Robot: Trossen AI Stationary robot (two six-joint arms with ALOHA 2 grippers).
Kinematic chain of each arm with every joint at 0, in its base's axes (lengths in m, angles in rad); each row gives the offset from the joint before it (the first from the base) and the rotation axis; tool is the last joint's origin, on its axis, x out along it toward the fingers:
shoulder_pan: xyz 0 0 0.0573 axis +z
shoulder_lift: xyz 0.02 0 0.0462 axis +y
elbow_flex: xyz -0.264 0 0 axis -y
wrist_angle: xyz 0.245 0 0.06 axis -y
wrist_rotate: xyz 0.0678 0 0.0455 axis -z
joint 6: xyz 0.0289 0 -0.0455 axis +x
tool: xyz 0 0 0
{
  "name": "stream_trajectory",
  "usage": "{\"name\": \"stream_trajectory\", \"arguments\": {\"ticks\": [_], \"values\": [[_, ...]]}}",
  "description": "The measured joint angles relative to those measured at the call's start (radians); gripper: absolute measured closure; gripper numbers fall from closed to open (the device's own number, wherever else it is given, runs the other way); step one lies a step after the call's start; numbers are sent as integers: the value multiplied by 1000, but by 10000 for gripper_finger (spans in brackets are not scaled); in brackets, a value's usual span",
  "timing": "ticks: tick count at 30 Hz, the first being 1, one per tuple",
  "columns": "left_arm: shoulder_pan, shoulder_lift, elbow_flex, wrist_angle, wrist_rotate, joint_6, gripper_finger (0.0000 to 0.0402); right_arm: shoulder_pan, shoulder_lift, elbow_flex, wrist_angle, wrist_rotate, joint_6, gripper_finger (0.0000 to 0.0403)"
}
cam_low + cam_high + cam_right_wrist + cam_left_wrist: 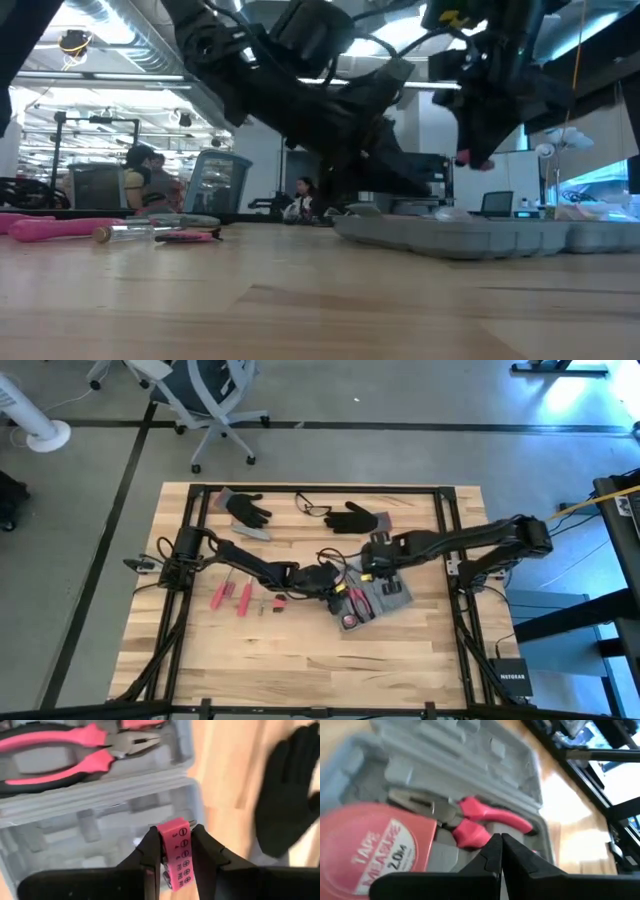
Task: Prefit tool cases
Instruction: Remove the orange multi bit set from the gray prefit tool case
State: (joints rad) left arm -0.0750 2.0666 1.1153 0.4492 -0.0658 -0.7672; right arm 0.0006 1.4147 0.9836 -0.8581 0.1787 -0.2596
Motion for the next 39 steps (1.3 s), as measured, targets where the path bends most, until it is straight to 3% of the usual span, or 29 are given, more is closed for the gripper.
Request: {"name": "stream_trajectory", "arguments": {"ticks": [9, 13, 16, 22, 26, 31, 36, 39], "values": [[5, -1, 24, -11, 2, 42, 402, -7, -85, 64, -23, -6, 34, 335], [10, -42, 23, -19, 103, 175, 402, -8, -85, 149, -28, 43, 38, 336], [18, -129, 25, -158, 198, 343, 402, -8, -85, 209, -33, 66, 22, 336], [40, -341, 7, -605, 195, 549, 402, -8, -85, 233, 64, 13, 15, 336], [23, -518, -43, -780, 121, 552, 402, -8, -55, 228, 194, -27, -33, 336], [-43, -715, -121, -844, -47, 388, 402, -8, 34, 228, 400, -137, -116, 336], [-117, -831, -190, -876, -191, 233, 402, 8, 160, 228, 554, -248, -124, 336], [-144, -863, -219, -889, -218, 182, 402, 28, 244, 228, 646, -327, -165, 336]]}}
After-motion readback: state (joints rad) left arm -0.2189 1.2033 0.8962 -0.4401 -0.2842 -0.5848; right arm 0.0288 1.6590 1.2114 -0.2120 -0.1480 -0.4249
